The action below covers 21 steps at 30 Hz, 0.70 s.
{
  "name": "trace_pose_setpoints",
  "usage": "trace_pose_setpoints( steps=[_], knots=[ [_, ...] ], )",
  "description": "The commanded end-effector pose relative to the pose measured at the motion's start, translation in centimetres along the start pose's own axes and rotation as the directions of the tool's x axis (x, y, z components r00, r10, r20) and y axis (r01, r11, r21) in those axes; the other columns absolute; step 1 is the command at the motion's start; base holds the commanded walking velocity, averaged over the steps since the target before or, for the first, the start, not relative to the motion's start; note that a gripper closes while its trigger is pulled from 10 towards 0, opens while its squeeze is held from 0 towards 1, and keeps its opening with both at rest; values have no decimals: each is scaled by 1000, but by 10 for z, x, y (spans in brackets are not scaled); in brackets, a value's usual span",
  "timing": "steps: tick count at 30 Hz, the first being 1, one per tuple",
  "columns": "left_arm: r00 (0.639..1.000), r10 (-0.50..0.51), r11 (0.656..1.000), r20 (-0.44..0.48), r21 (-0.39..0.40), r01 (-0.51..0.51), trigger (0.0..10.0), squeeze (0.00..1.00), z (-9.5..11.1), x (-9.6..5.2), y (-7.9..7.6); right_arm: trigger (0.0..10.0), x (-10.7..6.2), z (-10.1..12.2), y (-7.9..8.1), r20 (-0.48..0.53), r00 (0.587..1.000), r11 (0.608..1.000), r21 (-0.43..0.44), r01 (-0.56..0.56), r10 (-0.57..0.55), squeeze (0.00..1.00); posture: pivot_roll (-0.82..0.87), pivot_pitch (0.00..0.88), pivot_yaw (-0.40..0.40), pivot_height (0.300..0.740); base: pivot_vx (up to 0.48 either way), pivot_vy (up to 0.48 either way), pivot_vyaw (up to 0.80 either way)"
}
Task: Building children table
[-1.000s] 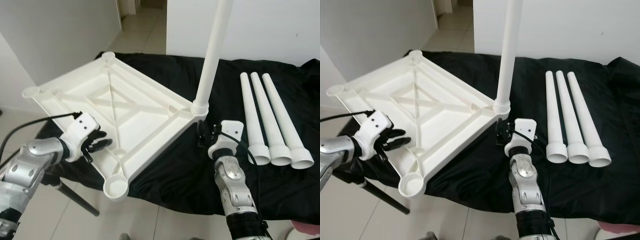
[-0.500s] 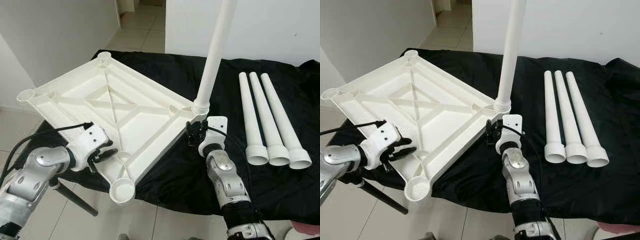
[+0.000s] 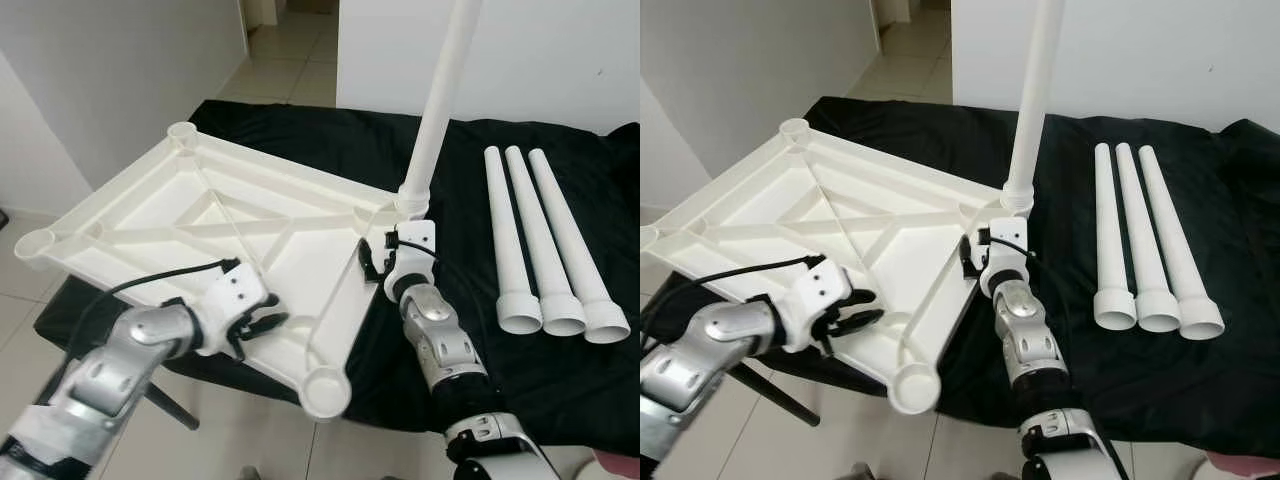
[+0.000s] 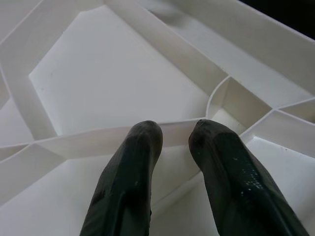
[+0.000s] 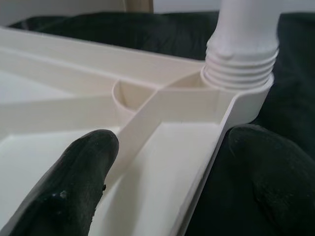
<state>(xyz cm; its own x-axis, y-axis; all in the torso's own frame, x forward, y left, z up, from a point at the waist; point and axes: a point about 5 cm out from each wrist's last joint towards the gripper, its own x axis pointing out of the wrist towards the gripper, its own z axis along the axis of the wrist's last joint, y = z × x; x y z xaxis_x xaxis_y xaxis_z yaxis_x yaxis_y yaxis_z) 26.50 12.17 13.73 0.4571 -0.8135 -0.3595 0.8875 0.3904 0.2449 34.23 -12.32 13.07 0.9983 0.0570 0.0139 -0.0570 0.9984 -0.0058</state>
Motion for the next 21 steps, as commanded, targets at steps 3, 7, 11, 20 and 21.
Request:
trace_pose_setpoints(
  steps=[3,7,11,20,21],
  knots=[
    [998,61,998,28,0,-61,10000,0,2,-8,15,10000,-5,12,-11,109,992,998,35,55,-58,0,68,72,41,740,0,0,0],
    [993,86,996,80,-22,-85,10000,0,10,-17,25,10000,-15,17,-23,173,981,996,48,81,-88,0,68,74,40,740,0,0,0],
    [991,79,996,111,-53,-74,10000,0,15,-24,29,10000,-28,19,-35,225,968,994,50,100,-109,0,70,77,33,740,0,0,0],
    [995,38,998,93,-52,-34,10000,224,9,-34,33,10000,-52,26,-53,313,943,994,48,101,-110,0,82,82,30,740,0,0,0],
    [996,37,999,81,-43,-33,10000,1000,6,-37,36,10000,-59,27,-57,327,938,994,47,101,-111,933,82,84,27,740,0,0,0]
  ],
)
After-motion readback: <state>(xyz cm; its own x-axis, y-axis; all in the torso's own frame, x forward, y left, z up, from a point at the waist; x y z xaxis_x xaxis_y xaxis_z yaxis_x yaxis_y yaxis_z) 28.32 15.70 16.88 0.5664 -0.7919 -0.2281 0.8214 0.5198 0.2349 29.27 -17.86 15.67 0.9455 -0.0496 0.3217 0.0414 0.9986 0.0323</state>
